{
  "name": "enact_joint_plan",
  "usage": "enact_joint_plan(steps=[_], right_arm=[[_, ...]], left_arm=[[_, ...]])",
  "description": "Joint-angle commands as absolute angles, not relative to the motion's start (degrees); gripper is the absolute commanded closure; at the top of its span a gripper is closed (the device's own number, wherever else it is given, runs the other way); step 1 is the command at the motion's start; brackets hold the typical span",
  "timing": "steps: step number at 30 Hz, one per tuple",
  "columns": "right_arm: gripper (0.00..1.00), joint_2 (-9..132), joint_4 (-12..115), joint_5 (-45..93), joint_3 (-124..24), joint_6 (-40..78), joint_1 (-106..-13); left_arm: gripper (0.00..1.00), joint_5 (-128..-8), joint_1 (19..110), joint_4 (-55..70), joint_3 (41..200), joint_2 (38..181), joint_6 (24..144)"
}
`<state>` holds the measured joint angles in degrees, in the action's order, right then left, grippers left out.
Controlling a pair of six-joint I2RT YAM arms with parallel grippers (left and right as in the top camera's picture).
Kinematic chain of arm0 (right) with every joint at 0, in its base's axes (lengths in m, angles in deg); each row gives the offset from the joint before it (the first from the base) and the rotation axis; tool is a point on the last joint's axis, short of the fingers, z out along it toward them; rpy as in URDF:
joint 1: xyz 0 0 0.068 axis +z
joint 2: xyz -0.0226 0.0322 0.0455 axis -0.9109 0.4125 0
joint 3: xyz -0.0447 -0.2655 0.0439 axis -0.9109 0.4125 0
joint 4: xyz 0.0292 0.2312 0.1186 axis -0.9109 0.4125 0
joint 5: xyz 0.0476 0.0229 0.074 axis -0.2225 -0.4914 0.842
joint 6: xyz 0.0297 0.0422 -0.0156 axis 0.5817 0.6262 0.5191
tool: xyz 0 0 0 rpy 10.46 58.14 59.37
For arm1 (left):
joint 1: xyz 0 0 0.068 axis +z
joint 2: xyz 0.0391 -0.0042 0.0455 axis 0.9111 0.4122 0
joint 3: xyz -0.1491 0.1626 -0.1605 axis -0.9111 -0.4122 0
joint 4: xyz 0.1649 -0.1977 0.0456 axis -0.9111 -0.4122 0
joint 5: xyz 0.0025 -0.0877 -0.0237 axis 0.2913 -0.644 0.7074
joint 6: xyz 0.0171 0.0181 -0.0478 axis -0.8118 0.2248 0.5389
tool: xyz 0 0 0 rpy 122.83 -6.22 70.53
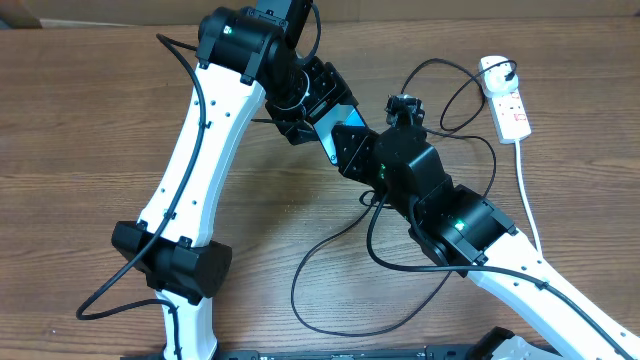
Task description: Plug charger to phone and switch on socket
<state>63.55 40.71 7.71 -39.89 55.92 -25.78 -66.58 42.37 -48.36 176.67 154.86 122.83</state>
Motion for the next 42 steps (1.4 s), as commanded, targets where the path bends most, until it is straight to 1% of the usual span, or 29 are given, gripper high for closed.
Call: enact_joint_plan(steps=[1, 11, 36, 42], right_arm=[[0.78, 62.13, 40.49, 7.92, -41.92, 55.97, -25.65], [0.8, 62.13, 40.49, 7.88, -41.92, 55.97, -25.65], [0.88, 62.24, 39.88, 7.6, -41.9, 55.92, -25.65], [0.9, 62.24, 40.49, 7.4, -41.9, 55.95, -25.65]], left_arm=[[0.32, -66.71, 41.98, -47.93, 177.41, 153.68, 121.91], [0.32, -66.71, 41.98, -47.93, 177.41, 153.68, 121.89], [0.31, -66.88, 41.98, -47.95, 177.41, 153.68, 121.91], [0.26, -66.62, 42.0, -47.91, 177.41, 153.68, 121.91]])
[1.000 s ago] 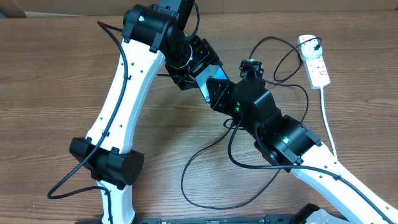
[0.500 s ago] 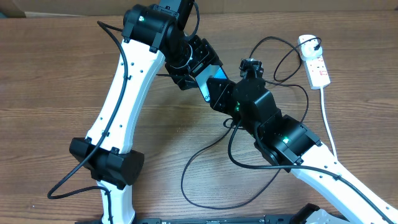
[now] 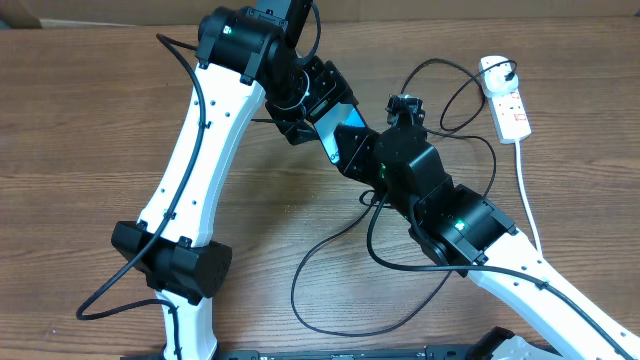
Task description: Plug charger to phone and switch on socket
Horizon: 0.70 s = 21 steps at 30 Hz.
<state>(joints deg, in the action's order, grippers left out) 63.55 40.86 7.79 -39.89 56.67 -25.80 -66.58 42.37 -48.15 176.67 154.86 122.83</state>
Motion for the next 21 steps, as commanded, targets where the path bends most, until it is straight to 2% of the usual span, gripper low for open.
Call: enact_joint_plan(steps=[1, 4, 11, 17, 21], right_arm=[[0.91, 62.24, 40.51, 7.42, -41.9, 55.95, -25.65], [0.93, 62.22, 40.51, 7.47, -41.9, 55.95, -25.65], [0.96, 62.22, 40.47, 6.35, -41.9, 55.97, -25.65], [0.96, 62.22, 40.49, 5.35, -41.9, 55.95, -25.65], [0.96, 62.22, 40.05, 5.52, -41.9, 57.72, -25.65]], left_arm=[[0.25, -66.47, 42.0, -47.84, 177.41, 153.68, 121.91], [0.22, -65.37, 42.28, -47.62, 177.43, 153.66, 121.83], [0.22, -65.35, 45.95, -46.97, 177.43, 152.02, 118.13], [0.22, -64.41, 51.92, -46.22, 177.43, 144.06, 112.32], [0.21, -57.11, 55.26, -47.51, 177.43, 135.51, 106.0]])
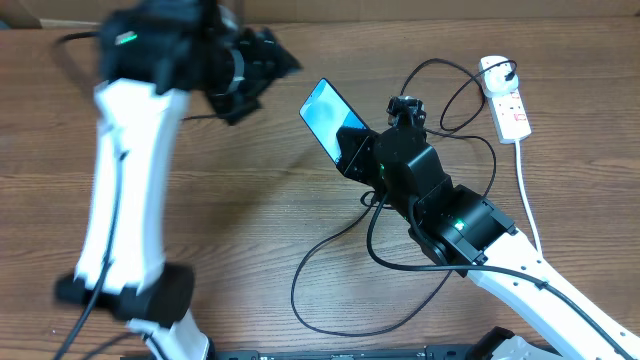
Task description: Plug charger to phone and switch on socket
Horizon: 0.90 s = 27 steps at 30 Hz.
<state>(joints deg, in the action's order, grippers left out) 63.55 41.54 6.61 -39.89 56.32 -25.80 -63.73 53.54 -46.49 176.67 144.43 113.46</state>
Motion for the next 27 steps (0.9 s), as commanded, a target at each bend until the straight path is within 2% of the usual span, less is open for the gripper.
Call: enact_joint_plan(steps=[1, 8, 12, 20, 23, 27], right_arm=[[0.96, 62.22, 39.99, 5.56, -41.9, 58.87, -25.65], [0.96, 62.22, 36.66, 10.79, -41.9, 62.39, -25.65], [0.96, 62.22, 35.53, 11.64, -41.9, 62.44, -25.65], [0.96, 62.22, 30.81, 16.78, -41.9, 65.69, -25.65], [0.96, 62.22, 30.06, 17.19, -41.9, 68.47, -25.65], [0.96, 62.22, 29.98, 17.91, -41.9, 70.94, -25.65]], left_arm=[[0.21, -55.58, 55.59, -48.08, 177.43, 133.94, 104.87], [0.2, -46.05, 58.61, -55.18, 177.24, 123.3, 100.63], [0.2, -46.71, 59.29, -55.16, 175.05, 118.05, 98.35], [0.18, -46.47, 59.29, -54.99, 167.66, 115.67, 102.68], [0.18, -50.21, 59.26, -51.95, 161.44, 116.28, 103.25], [0.18, -61.9, 59.26, -41.52, 151.75, 117.09, 102.33]])
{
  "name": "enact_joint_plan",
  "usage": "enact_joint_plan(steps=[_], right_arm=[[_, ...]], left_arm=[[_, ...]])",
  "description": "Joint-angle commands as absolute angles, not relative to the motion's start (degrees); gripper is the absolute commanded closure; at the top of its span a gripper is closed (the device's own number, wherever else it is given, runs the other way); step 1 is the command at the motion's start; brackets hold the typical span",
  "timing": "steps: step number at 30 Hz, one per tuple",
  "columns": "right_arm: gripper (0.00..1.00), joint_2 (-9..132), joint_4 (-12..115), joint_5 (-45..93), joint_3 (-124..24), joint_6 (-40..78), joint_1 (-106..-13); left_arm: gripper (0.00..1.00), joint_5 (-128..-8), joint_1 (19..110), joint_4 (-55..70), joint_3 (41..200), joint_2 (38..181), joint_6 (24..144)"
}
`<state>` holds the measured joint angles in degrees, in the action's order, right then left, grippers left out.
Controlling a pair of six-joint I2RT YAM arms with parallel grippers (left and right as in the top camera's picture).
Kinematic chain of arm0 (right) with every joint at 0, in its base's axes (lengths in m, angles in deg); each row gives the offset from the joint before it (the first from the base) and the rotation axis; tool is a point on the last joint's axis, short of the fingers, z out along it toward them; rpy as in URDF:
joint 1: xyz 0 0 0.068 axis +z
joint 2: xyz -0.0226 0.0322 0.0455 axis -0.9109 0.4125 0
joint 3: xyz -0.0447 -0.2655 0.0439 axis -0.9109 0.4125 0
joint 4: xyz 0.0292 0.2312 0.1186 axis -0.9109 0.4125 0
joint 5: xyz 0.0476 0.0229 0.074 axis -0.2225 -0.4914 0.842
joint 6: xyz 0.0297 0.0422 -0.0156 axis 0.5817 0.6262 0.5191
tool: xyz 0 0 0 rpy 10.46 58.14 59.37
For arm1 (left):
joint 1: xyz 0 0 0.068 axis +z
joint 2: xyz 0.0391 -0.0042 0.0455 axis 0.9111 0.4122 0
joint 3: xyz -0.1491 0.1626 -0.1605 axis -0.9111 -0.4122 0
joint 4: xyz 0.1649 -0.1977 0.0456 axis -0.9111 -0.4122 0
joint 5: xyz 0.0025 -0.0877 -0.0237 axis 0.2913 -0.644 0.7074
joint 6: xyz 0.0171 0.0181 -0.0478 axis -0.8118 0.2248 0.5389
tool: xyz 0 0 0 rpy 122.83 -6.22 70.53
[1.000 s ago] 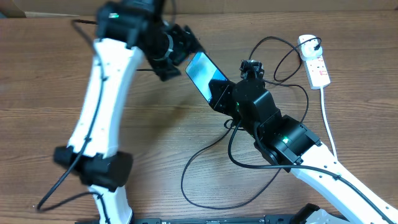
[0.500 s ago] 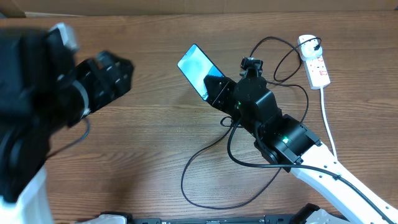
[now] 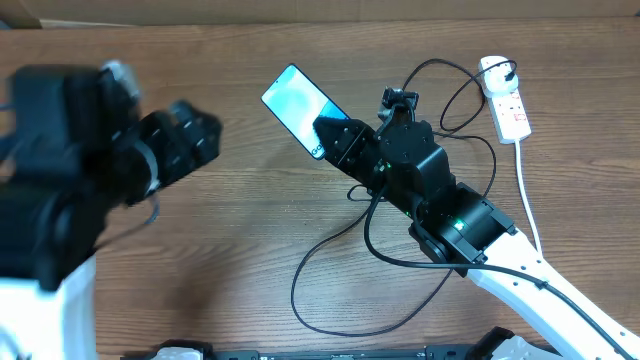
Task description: Plug charger to phone and switch on socket
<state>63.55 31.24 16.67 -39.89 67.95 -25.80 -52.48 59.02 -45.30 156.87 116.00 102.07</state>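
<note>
The phone [image 3: 298,103] lies slanted on the wooden table with its screen lit. My right gripper [image 3: 335,138] is at the phone's lower right end, its fingers closed on the connector of the black charger cable [image 3: 330,250]; the connector itself is hidden by the fingers. The white socket strip [image 3: 510,105] lies at the far right with a plug [image 3: 497,68] in it. My left gripper [image 3: 195,140] is blurred at the left, well away from the phone, fingers apart and holding nothing.
The black cable loops widely over the table in front of the right arm and arcs back toward the socket strip. A white lead [image 3: 527,200] runs from the strip toward the front right edge.
The left arm has moved from the back left to the near left, farther from the phone. The phone and my right gripper have both shifted up and to the left.
At the two oldest moments my left gripper held the phone while the right gripper was at its lower end. Then the left gripper had let go and stood off to the back left. Now it is far left, and the phone has shifted with the right gripper.
</note>
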Motion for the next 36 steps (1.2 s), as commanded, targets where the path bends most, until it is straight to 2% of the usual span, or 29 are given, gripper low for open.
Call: enact_joint_plan(steps=[1, 5, 8, 19, 25, 27, 30, 36], right_arm=[[0.96, 62.22, 29.95, 18.35, -41.9, 71.51, -25.65], [0.96, 62.22, 30.04, 18.46, -41.9, 74.57, -25.65], [0.96, 62.22, 29.98, 18.46, -41.9, 78.7, -25.89], [0.96, 62.22, 29.01, 18.48, -41.9, 89.5, -29.04], [0.96, 62.24, 27.31, 19.75, -41.9, 93.74, -29.39], [0.96, 62.24, 26.65, 20.84, -41.9, 96.23, -29.39], [0.96, 62.24, 25.89, 21.72, -41.9, 97.12, -29.39], [0.96, 62.24, 25.93, 22.87, -41.86, 98.72, -29.39]], left_arm=[[0.18, -65.31, 59.26, -37.9, 149.3, 117.31, 102.35], [0.17, -74.16, 59.26, -26.62, 143.29, 118.95, 104.6], [0.18, -76.74, 59.26, -22.84, 142.16, 121.24, 106.55], [0.19, -80.67, 59.26, -21.68, 142.16, 127.23, 108.73], [0.24, -80.59, 59.2, -18.75, 142.16, 127.36, 113.48], [0.3, -80.54, 59.2, -18.44, 142.16, 127.51, 116.06], [0.34, -80.43, 59.2, -18.46, 142.16, 128.04, 119.79], [0.34, -80.87, 59.11, -17.74, 142.16, 128.3, 124.58]])
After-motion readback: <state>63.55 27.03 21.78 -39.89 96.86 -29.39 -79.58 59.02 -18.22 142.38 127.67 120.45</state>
